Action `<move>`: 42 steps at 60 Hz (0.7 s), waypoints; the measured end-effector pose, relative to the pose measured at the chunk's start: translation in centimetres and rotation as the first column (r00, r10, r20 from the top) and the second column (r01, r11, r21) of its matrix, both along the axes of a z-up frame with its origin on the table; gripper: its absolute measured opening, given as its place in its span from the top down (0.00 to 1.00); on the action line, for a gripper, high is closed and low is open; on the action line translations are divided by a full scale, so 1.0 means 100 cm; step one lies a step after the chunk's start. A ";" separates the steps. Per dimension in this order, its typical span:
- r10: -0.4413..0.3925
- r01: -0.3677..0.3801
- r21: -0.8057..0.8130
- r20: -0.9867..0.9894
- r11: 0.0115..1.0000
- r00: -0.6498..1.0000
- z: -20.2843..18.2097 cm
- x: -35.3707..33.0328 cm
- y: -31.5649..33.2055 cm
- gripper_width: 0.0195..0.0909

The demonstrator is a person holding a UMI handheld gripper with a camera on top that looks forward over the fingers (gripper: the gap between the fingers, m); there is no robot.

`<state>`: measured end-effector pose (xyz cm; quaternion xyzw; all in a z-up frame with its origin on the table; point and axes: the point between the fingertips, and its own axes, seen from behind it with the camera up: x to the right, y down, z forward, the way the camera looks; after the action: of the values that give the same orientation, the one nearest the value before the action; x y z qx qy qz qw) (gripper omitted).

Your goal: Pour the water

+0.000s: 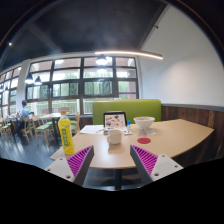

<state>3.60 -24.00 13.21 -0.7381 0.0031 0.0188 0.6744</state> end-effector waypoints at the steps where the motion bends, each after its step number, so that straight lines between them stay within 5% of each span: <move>1: -0.002 0.002 0.001 0.002 1.000 1.000 0.000 0.000 0.000 0.12; 13: 0.013 -0.014 0.015 0.042 1.000 0.999 0.005 -0.010 -0.010 0.11; 42: 0.251 -0.250 -0.037 0.014 0.968 0.968 -0.045 -0.185 0.062 0.12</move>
<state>-14.86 -17.78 8.68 -0.7445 -0.0961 0.0968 0.6536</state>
